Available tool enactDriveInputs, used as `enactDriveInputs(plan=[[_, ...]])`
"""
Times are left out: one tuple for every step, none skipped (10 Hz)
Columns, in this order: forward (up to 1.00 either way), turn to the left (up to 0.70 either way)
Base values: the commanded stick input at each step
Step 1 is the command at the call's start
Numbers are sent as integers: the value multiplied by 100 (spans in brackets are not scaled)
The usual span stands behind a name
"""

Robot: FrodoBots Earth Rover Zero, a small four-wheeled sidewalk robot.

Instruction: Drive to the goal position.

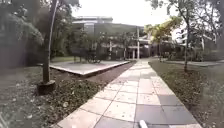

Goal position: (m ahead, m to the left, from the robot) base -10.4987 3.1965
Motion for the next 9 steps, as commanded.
enactDriveInputs(plan=[[0,100],[0,100],[0,100],[0,100],[0,100],[0,100],[0,100],[0,100],[0,100]])
